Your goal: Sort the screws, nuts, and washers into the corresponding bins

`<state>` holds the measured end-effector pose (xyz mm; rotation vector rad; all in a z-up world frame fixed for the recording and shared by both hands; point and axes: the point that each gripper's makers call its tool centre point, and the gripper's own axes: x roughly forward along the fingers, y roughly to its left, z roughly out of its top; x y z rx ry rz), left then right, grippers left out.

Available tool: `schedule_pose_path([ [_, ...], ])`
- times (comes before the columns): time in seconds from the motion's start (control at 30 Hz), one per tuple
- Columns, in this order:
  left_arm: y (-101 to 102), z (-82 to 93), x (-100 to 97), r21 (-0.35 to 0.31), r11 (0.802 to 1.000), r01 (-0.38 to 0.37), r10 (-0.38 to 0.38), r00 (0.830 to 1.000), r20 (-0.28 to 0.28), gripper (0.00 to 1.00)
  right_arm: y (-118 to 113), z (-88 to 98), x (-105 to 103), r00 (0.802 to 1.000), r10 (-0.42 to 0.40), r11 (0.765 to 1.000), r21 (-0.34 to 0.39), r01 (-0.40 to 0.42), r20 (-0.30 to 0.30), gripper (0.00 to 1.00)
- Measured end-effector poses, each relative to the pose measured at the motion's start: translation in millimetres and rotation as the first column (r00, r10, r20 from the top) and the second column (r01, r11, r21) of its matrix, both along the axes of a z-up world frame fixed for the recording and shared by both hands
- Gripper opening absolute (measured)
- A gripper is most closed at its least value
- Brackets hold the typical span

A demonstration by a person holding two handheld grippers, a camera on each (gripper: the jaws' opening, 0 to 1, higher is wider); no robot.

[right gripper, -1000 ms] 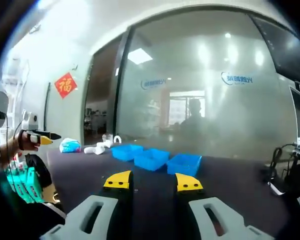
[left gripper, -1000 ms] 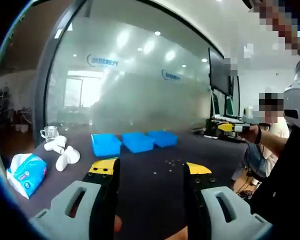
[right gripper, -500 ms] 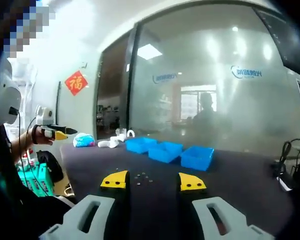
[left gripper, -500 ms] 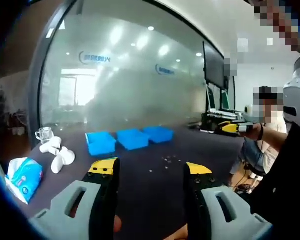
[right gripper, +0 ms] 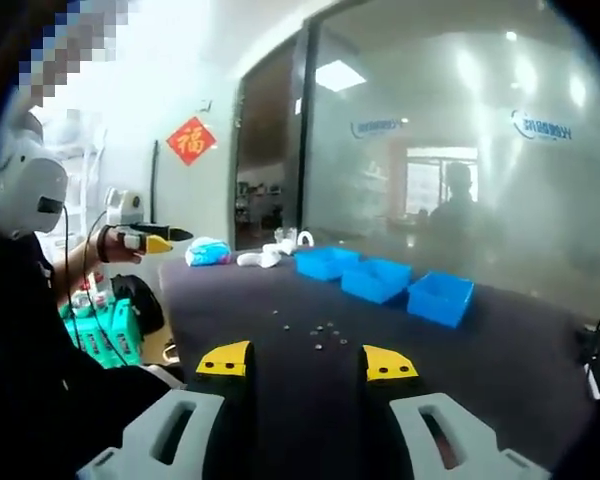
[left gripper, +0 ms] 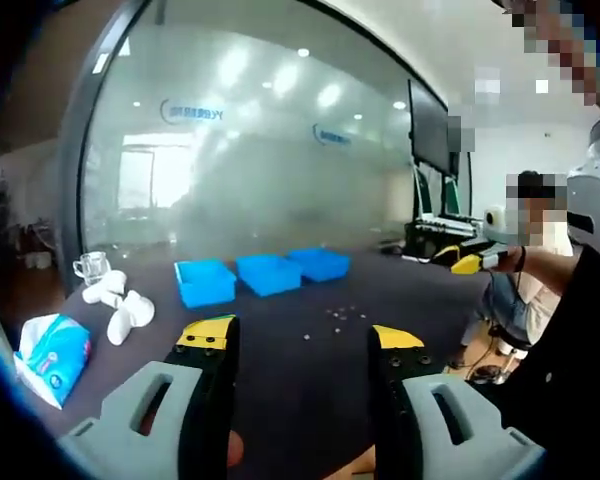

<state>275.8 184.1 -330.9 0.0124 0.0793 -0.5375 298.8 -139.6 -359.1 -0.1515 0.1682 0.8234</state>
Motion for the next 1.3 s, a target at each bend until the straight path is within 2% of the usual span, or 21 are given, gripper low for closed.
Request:
schedule_pose_path([
  [0.3,1,-0.1,0.5,0.008,1.0,0.013,-0.013,1.0,-0.003,0.5,2,-1.7,6,0.998,0.048,0.998,-0.028,-0.049,-0.046,0.37],
  [0.4,-5,-4.0,0.3,0.026,0.998,0.056,-0.056,0.998,-0.027,0.5,4,-3.4,7,0.997,0.058,0.997,-0.044,-0.061,-0.05,0.37],
  [0.7,-13,-5.6,15.7,0.07,0.992,0.107,-0.102,0.992,-0.076,0.49,9,-10.1,3,0.995,0.081,0.993,-0.077,-0.086,-0.06,0.37],
  [0.77,-18,-7.2,16.9,0.093,0.986,0.141,-0.133,0.987,-0.094,0.48,8,-11.7,3,0.996,0.075,0.993,-0.083,-0.079,-0.056,0.37],
  [0.8,-21,-10.9,16.6,0.105,0.98,0.17,-0.156,0.98,-0.124,0.48,7,-12.5,3,0.996,0.074,0.993,-0.084,-0.079,-0.056,0.37],
  [0.83,-23,-16.7,18.3,0.137,0.971,0.195,-0.171,0.971,-0.165,0.48,7,-13.8,2,0.995,0.076,0.993,-0.084,-0.081,-0.062,0.37],
  [0.9,-26,-21.5,23.2,0.19,0.957,0.221,-0.185,0.964,-0.191,0.48,9,-17.4,0,0.994,0.079,0.992,-0.089,-0.085,-0.069,0.37],
  [1.03,-37,-24.0,34.7,0.224,0.94,0.258,-0.207,0.951,-0.228,0.47,11,-24.4,-5,0.992,0.093,0.989,-0.106,-0.102,-0.079,0.37],
  [1.1,-41,-25.1,38.6,0.245,0.928,0.28,-0.22,0.945,-0.243,0.46,11,-25.4,-6,0.992,0.097,0.989,-0.103,-0.106,-0.083,0.37],
  [1.17,-47,-28.0,42.5,0.265,0.91,0.318,-0.245,0.93,-0.276,0.43,11,-26.9,-7,0.992,0.099,0.989,-0.104,-0.108,-0.084,0.37],
  [1.3,-55,-32.3,53.1,0.299,0.888,0.35,-0.257,0.915,-0.311,0.4,10,-29.7,-8,0.991,0.1,0.989,-0.099,-0.109,-0.09,0.37],
])
